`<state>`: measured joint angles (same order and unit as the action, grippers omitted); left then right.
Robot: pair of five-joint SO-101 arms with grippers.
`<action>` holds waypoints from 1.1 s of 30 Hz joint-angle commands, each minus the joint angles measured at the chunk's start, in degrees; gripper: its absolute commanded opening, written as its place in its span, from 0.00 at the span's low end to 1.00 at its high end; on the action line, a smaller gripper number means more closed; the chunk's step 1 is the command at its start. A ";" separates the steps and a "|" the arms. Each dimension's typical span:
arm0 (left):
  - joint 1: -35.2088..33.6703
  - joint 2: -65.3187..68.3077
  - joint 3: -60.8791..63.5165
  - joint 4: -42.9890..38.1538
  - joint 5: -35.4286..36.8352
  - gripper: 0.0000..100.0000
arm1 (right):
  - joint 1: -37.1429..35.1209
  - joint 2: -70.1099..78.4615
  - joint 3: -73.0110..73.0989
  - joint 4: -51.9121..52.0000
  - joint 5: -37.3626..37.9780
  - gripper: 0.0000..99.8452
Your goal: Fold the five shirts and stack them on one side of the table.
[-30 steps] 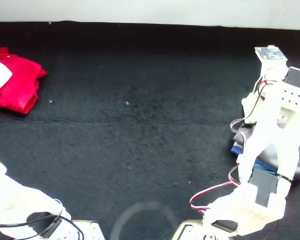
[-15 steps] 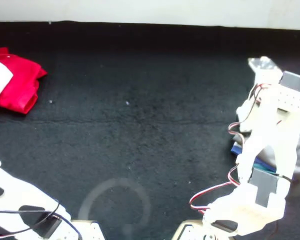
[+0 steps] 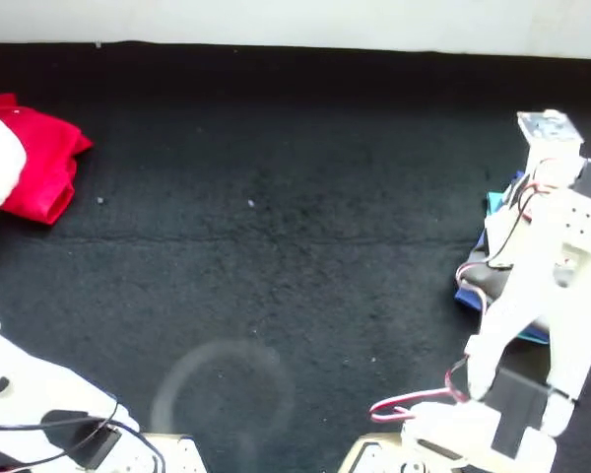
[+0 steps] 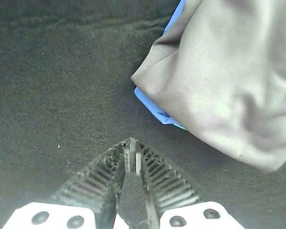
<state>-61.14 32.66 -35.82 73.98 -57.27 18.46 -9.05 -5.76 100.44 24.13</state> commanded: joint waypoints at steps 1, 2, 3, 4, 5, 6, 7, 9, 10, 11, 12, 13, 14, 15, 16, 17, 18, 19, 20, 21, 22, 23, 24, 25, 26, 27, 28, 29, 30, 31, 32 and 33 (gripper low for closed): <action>5.76 -13.93 -1.45 8.88 5.27 0.01 | 1.10 -5.41 0.13 0.75 0.00 0.01; 7.52 -16.92 -1.45 11.52 6.15 0.01 | 1.10 -6.20 0.13 0.75 0.00 0.01; 9.45 -19.82 -1.45 13.89 6.77 0.01 | 1.10 -6.99 0.13 0.75 0.00 0.01; 11.74 -22.81 -1.45 16.35 7.38 0.01 | 1.10 -7.69 0.13 0.75 0.09 0.01; 14.11 -25.63 -1.45 18.46 8.26 0.01 | 1.01 -8.22 0.13 0.75 0.09 0.01; 17.01 -28.35 -1.36 20.40 9.23 0.01 | 1.01 -8.57 0.13 0.75 0.09 0.01; 20.18 -30.99 -1.36 21.98 10.55 0.01 | 0.92 -8.75 0.22 0.75 0.09 0.01; 27.21 -35.65 -1.36 24.88 13.80 0.01 | 0.84 -9.01 0.22 0.75 0.09 0.01; 31.34 -37.49 -1.36 25.85 15.56 0.01 | 0.84 -9.10 0.22 0.75 0.09 0.01; 35.74 -39.16 -1.19 26.46 17.32 0.01 | 0.84 -9.10 0.22 0.75 0.09 0.01; 40.31 -40.40 -1.10 26.81 19.43 0.01 | 0.92 -9.19 0.22 0.75 0.09 0.01; 44.53 -40.92 -1.10 26.90 21.71 0.01 | 1.01 -9.19 0.22 0.75 0.09 0.01; 49.27 -41.01 -1.10 26.90 24.26 0.01 | 1.10 -9.10 0.22 0.75 0.09 0.01; 53.67 -41.01 -1.10 26.90 26.64 0.01 | 1.10 -8.92 0.40 0.75 0.09 0.01; 58.15 -40.84 -1.10 26.73 28.75 0.01 | 1.10 -8.92 1.27 0.75 0.09 0.01; 62.81 -40.66 -1.10 26.46 30.42 0.01 | 0.75 -9.19 2.59 0.75 0.00 0.01; 67.30 -39.78 -1.01 26.37 31.91 0.01 | 0.66 -9.27 4.09 0.75 -0.18 0.01; 71.87 -38.29 -0.66 25.76 32.97 0.01 | 0.66 -9.36 5.67 0.75 -0.18 0.01; 76.35 -36.44 -0.31 24.44 33.85 0.01 | 0.66 -9.36 7.34 0.75 -0.26 0.01; 80.22 -34.42 -0.40 23.38 34.55 0.01 | 0.92 -9.36 9.01 0.75 -0.26 0.01; 83.74 -32.31 -0.40 22.07 35.43 0.01 | 1.19 -9.36 10.59 0.75 -0.26 0.01; 86.99 -30.29 -0.48 20.57 36.40 0.01 | 1.27 -9.36 12.09 0.75 -0.26 0.01; 89.89 -28.18 -0.48 18.73 37.10 0.01 | 1.98 -9.63 13.23 0.75 -0.26 0.01; 92.18 -26.07 -0.48 16.88 37.54 0.01 | 2.68 -10.42 13.93 0.75 -0.26 0.01; 94.11 -23.87 -0.48 14.77 37.71 0.01 | 3.38 -11.74 14.55 0.75 -0.26 0.01; 95.34 -21.85 -0.48 12.75 37.71 0.01 | 3.91 -13.23 14.55 0.75 -0.09 0.01; 96.22 -20.18 -0.48 11.08 37.71 0.01 | 4.26 -14.81 14.55 0.75 0.00 0.01; 96.92 -18.68 -0.57 10.02 37.71 0.01 | 4.35 -16.40 14.64 0.75 0.00 0.01; 97.36 -17.89 -0.66 9.58 37.71 0.01 | 4.35 -17.80 14.90 0.66 0.09 0.01; 97.36 -17.80 -1.19 9.67 37.80 0.01 | 4.44 -18.95 14.90 0.57 0.09 0.01; 97.19 -18.07 -2.33 10.55 37.80 0.01 | 4.26 -19.91 14.99 0.48 0.09 0.01; 96.92 -18.42 -3.38 11.78 37.89 0.01 | 4.18 -20.79 15.08 0.48 0.09 0.01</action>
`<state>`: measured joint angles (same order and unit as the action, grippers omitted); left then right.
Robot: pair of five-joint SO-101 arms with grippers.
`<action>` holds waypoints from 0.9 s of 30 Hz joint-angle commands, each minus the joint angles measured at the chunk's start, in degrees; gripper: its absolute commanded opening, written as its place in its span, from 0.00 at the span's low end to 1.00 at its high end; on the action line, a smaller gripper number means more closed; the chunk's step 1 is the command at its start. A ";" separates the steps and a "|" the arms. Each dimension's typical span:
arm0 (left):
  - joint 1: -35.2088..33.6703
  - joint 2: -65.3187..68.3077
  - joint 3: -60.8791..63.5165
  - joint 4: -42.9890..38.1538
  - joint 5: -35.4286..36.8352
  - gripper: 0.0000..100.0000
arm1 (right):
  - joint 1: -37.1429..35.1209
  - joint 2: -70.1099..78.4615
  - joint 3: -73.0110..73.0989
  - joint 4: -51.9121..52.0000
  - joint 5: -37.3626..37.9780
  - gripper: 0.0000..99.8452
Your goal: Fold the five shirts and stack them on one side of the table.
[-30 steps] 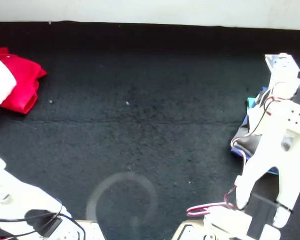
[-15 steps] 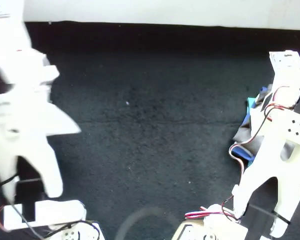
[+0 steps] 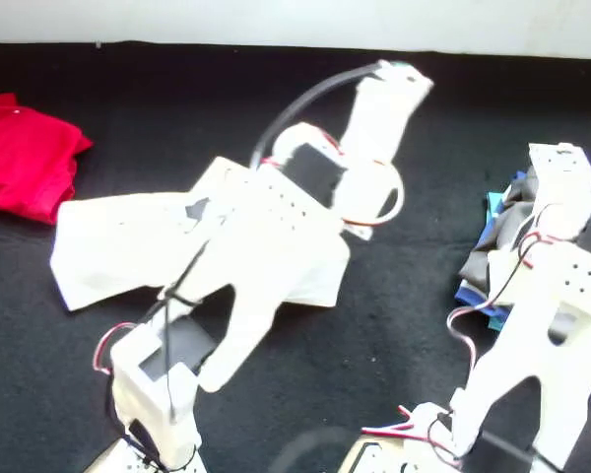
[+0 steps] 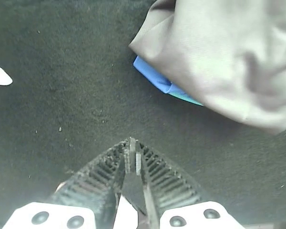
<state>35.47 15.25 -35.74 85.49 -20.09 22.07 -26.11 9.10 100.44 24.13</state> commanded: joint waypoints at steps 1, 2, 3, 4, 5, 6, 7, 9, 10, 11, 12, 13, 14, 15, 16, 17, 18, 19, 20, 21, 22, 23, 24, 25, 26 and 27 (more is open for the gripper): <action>-0.13 -1.45 -4.53 2.02 0.70 0.01 | 0.48 -4.26 0.22 0.48 0.09 0.01; -1.19 -1.98 -5.93 4.31 0.70 0.02 | 0.40 -4.35 0.22 0.57 0.09 0.01; -2.33 -2.86 -7.43 6.86 0.70 0.05 | -0.22 -4.35 0.22 0.57 0.09 0.01; -3.65 -3.65 -8.75 9.23 0.70 0.07 | -0.92 -4.26 0.31 0.66 0.00 0.01; -5.41 -4.53 -9.98 11.43 0.70 0.10 | -1.45 -4.26 0.48 0.66 0.00 0.01; -7.34 -5.49 -11.12 13.27 1.14 0.11 | -2.24 -4.35 1.19 0.66 0.00 0.01; -9.80 -6.55 -12.18 14.77 2.29 0.12 | -3.56 -4.53 1.98 0.66 0.00 0.01; -15.08 -8.92 -12.79 15.82 3.25 0.13 | -6.73 -4.79 3.82 0.66 0.00 0.01; -17.80 -10.33 -12.79 15.91 3.25 0.14 | -8.13 -4.88 4.79 0.66 -0.09 0.01; -20.62 -11.82 -12.70 15.91 3.16 0.15 | -9.54 -4.88 5.85 0.66 -0.18 0.01; -23.16 -12.97 -12.70 15.91 3.16 0.15 | -10.86 -4.88 6.99 0.66 -0.18 0.01; -25.63 -14.02 -12.70 15.91 3.16 0.16 | -12.26 -4.88 7.96 0.66 -0.18 0.01; -28.09 -15.08 -12.53 15.91 2.99 0.16 | -13.58 -4.88 8.75 0.66 -0.18 0.01; -30.55 -16.22 -11.82 15.91 2.20 0.16 | -15.08 -4.88 9.45 0.66 -0.18 0.01; -33.01 -17.19 -10.95 15.91 0.79 0.15 | -16.57 -4.88 9.98 0.66 -0.18 0.01; -35.82 -17.98 -9.80 15.91 -0.18 0.15 | -18.33 -4.88 10.59 0.66 -0.18 0.01; -38.99 -18.86 -8.75 15.91 -0.79 0.15 | -20.44 -4.79 11.30 0.75 -0.26 0.01; -42.51 -19.56 -7.87 15.82 -0.79 0.15 | -22.81 -4.79 12.35 0.75 -0.62 0.01; -45.93 -20.18 -7.08 15.82 -0.79 0.15 | -25.19 -4.70 13.76 0.75 -1.67 0.01; -49.36 -20.79 -6.37 15.82 -0.79 0.15 | -28.00 -4.35 15.25 0.75 -2.99 0.01; -52.70 -21.41 -5.67 15.82 -0.79 0.15 | -30.73 -4.18 16.84 0.66 -3.87 0.01; -55.96 -21.93 -5.05 15.82 -0.79 0.15 | -33.10 -4.09 18.15 0.40 -4.48 0.01; -58.86 -22.37 -4.53 15.82 -0.79 0.15 | -35.30 -4.09 19.03 0.04 -5.01 0.01; -61.85 -22.81 -4.09 15.82 -0.88 0.15 | -37.41 -4.09 19.56 -1.36 -5.19 0.01; -64.57 -23.25 -4.00 15.82 -0.88 0.15 | -39.16 -4.09 19.65 -3.03 -5.19 0.01; -67.03 -23.69 -4.00 15.82 -0.88 0.15 | -40.40 -4.09 19.47 -5.23 -5.19 0.01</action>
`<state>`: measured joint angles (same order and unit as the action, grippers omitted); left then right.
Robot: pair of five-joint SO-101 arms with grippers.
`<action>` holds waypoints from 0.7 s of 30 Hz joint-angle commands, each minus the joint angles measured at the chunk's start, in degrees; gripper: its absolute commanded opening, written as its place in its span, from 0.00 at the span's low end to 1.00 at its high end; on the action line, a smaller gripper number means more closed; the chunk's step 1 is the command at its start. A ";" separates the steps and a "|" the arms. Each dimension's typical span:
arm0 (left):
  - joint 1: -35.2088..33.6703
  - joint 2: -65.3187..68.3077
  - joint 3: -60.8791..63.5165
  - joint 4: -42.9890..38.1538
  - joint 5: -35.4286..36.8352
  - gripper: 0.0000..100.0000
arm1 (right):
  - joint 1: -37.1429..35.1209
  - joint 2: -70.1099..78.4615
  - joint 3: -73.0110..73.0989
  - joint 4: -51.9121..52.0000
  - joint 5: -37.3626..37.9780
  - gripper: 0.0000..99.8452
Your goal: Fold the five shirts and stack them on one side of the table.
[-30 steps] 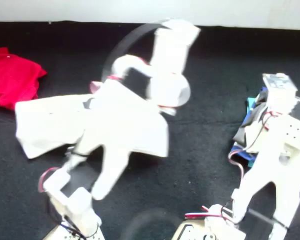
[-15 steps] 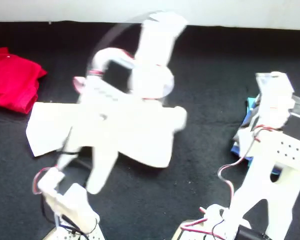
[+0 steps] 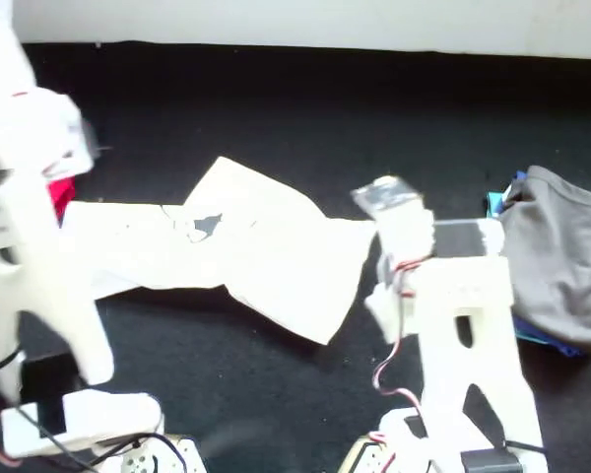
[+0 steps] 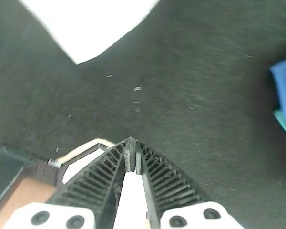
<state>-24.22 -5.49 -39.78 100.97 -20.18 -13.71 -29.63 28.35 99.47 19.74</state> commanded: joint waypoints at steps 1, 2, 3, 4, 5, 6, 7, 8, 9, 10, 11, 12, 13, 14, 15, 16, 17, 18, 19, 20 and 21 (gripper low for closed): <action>-9.63 -3.30 0.04 0.35 -0.79 0.15 | -5.67 -0.57 0.22 -7.08 -0.79 0.01; -11.56 -3.47 0.04 0.35 -0.79 0.15 | -6.46 -0.57 0.31 -10.24 -1.05 0.01; -13.23 -3.82 0.04 0.35 -0.79 0.15 | -7.08 -0.57 0.66 -13.85 -2.20 0.01; -14.81 -4.26 -0.04 0.35 -0.79 0.15 | -7.96 -0.31 1.01 -17.63 -3.34 0.01; -16.31 -4.79 -0.04 0.35 -0.79 0.15 | -8.66 0.31 1.98 -20.88 -3.87 0.01; -17.71 -5.41 -0.04 0.35 -0.79 0.15 | -9.54 1.63 3.12 -24.22 -3.87 0.01; -18.86 -6.11 -0.04 0.35 -0.79 0.15 | -10.42 3.56 4.09 -27.12 -3.87 0.01; -20.09 -6.99 -0.04 0.35 -0.79 0.15 | -10.95 6.02 4.88 -30.02 -3.87 0.01; -21.32 -7.87 -0.04 0.35 -0.79 0.15 | -11.12 8.84 5.23 -32.92 -3.87 0.01; -22.55 -8.75 -0.04 0.35 -0.88 0.15 | -11.12 12.35 5.41 -35.56 -3.87 0.01; -23.69 -9.71 -0.04 0.35 -0.88 0.15 | -10.51 15.60 4.88 -38.37 -3.87 0.01; -24.92 -10.51 -0.04 0.35 -0.88 0.15 | -9.71 19.03 3.47 -41.54 -3.96 0.01; -26.07 -11.21 -0.04 0.35 -0.88 0.15 | -8.92 22.29 1.80 -44.18 -3.96 0.01; -27.21 -11.91 -0.04 0.35 -0.88 0.15 | -8.13 25.63 -0.40 -46.73 -3.96 0.01; -28.26 -12.44 -0.04 0.35 -0.88 0.15 | -7.43 28.88 -2.68 -49.19 -3.96 0.01; -29.23 -13.05 -0.04 0.35 -0.88 0.15 | -6.64 32.04 -5.41 -51.47 -3.96 0.01; -30.20 -13.58 -0.04 0.35 -0.88 0.15 | -6.11 34.95 -8.48 -53.32 -3.96 0.01; -30.99 -14.02 -0.04 0.35 -0.88 0.15 | -5.32 37.85 -11.91 -54.81 -3.96 0.01; -31.78 -14.37 -0.04 0.35 -0.88 0.15 | -4.62 40.48 -15.60 -55.96 -3.96 0.01; -32.40 -14.73 -0.04 0.35 -0.88 0.15 | -3.91 43.12 -19.30 -56.92 -3.96 0.01; -32.92 -14.99 -0.04 0.35 -0.88 0.15 | -3.12 45.76 -22.81 -57.54 -3.96 0.01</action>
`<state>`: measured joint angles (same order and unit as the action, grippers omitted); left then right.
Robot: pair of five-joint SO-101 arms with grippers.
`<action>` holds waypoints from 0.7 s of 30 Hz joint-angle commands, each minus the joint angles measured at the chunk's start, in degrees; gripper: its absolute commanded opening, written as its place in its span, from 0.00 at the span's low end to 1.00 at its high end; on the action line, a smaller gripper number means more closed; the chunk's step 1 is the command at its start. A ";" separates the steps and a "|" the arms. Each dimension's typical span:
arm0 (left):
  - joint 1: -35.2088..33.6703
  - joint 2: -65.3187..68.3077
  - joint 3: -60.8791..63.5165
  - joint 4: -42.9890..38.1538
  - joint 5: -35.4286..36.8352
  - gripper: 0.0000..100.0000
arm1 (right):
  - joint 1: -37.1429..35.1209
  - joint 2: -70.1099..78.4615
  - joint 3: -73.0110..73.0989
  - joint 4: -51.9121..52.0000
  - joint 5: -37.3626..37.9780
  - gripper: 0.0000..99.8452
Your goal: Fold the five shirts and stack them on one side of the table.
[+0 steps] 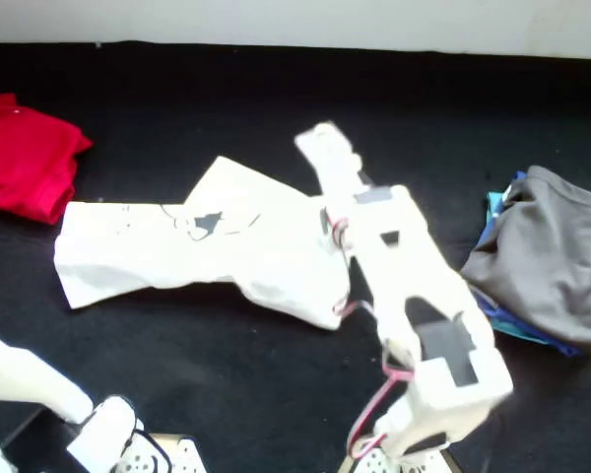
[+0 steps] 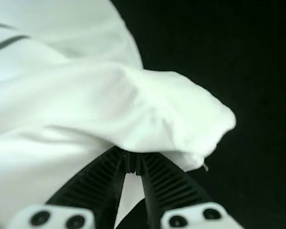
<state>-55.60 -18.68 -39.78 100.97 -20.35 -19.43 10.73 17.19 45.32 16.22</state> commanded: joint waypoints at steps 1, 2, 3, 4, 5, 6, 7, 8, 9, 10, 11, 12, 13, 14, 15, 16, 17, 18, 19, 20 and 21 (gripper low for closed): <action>-1.98 -2.07 -0.04 0.35 -0.70 0.15 | 3.30 8.13 -15.34 -3.56 -0.26 0.01; -2.33 -2.24 -0.04 0.35 -0.70 0.15 | 3.74 10.51 -18.59 -3.38 0.88 0.01; -2.51 -2.33 -0.04 0.35 -0.70 0.15 | 4.18 12.70 -21.49 -3.03 2.29 0.01; -2.77 -2.51 -0.04 0.35 -0.70 0.15 | 4.26 14.02 -24.22 -1.19 3.25 0.01; -3.03 -2.59 -0.04 0.35 -0.70 0.15 | 4.26 14.46 -26.86 2.15 3.69 0.01; -3.03 -2.68 -0.04 0.35 -0.70 0.15 | 4.09 14.37 -28.88 5.67 3.60 0.01; -3.03 -2.68 -0.04 0.35 -0.70 0.15 | 3.47 14.11 -31.16 9.89 3.60 0.01; -3.03 -2.68 -0.04 0.35 -0.70 0.15 | 2.86 13.67 -33.27 14.37 3.60 0.01; -3.03 -2.68 -0.04 0.35 -0.70 0.15 | 2.51 13.05 -35.56 19.30 3.60 0.01; -3.03 -2.68 -0.04 0.35 -0.70 0.15 | 2.07 12.44 -37.67 23.78 3.60 0.01; -3.03 -2.68 -0.04 0.35 -0.70 0.15 | 1.71 12.00 -39.52 28.09 3.60 0.01; -3.03 -2.68 -0.04 0.35 -0.70 0.15 | 1.63 11.56 -41.19 32.22 3.60 0.01; -3.03 -2.68 -0.04 0.35 -0.70 0.15 | 1.45 11.47 -42.95 36.18 3.60 0.01; -3.03 -2.68 -0.04 0.35 -0.70 0.15 | 1.19 11.38 -44.62 39.96 3.60 0.01; -3.03 -2.68 -0.04 0.35 -0.70 0.15 | 1.01 11.47 -45.93 43.38 3.60 0.01; -2.95 -2.68 0.04 0.35 -0.62 0.15 | 0.92 11.47 -47.16 46.37 3.60 0.01; -2.95 -2.68 0.04 0.35 -0.53 0.15 | 0.48 11.56 -47.78 49.19 3.60 0.01; -2.86 -2.68 0.04 0.35 -0.53 0.15 | 0.22 11.56 -48.04 51.91 3.60 0.01; -2.77 -2.68 0.04 0.35 -0.53 0.15 | -0.13 11.56 -47.87 54.73 3.60 0.01; -2.77 -2.68 0.04 0.35 -0.53 0.15 | -0.22 11.56 -47.52 56.13 3.60 0.01; -2.77 -2.68 0.04 0.35 -0.53 0.15 | -0.31 11.30 -45.93 55.87 3.52 0.01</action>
<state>-58.33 -20.00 -39.78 100.97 -20.35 -19.08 25.41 -27.56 97.27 19.21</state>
